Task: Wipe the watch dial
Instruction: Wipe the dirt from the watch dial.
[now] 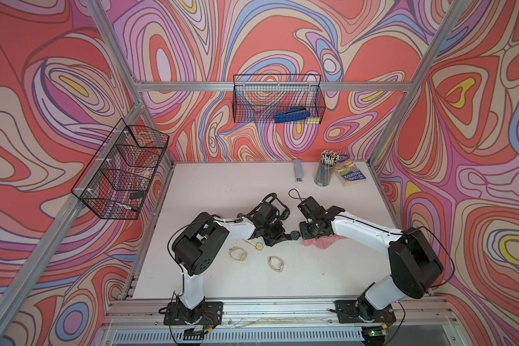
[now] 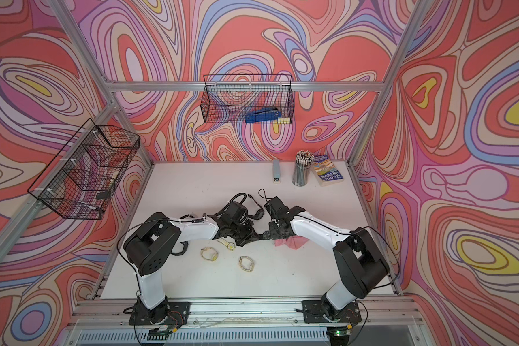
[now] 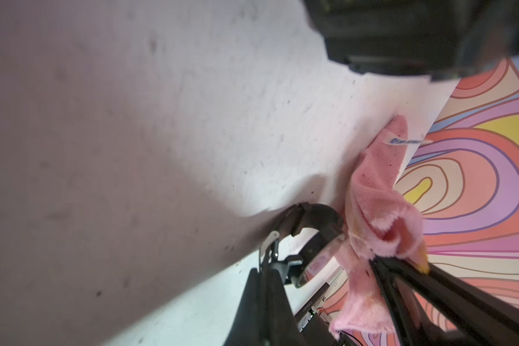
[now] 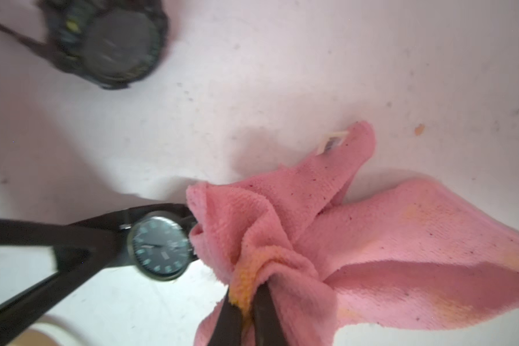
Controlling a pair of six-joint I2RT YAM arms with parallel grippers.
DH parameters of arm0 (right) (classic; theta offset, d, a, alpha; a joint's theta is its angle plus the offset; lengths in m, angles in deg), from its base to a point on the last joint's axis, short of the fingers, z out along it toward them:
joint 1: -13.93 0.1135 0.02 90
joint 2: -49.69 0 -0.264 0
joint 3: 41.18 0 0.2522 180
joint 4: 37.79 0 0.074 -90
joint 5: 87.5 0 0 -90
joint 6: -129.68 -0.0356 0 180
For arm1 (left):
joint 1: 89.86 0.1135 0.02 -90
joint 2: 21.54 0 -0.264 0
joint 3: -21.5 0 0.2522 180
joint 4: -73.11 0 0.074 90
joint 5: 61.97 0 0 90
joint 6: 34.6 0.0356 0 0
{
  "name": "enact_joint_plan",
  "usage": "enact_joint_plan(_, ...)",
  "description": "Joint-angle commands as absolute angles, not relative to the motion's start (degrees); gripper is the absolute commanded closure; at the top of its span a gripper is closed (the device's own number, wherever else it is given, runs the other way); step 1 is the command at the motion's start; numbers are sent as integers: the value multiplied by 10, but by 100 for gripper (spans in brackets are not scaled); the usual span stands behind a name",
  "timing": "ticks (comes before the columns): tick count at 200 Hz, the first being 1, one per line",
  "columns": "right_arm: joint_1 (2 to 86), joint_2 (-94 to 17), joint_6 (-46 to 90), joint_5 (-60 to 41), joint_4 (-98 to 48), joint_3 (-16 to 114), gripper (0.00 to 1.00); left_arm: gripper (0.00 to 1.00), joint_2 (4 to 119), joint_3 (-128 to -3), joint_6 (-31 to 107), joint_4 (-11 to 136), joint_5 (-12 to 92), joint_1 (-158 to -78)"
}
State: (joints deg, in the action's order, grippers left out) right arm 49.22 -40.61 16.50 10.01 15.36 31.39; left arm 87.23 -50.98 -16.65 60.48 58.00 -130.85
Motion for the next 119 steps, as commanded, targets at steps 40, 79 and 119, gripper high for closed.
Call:
enact_joint_plan(40,531,-456,138,-6,71,290,100,100,852,-510,-169,597,577,-1312)
enact_joint_plan(79,522,-475,124,18,64,251,100,100,852,-506,-171,601,577,-1312)
enact_joint_plan(119,484,-484,139,37,91,251,100,100,851,-505,-169,603,578,-1312)
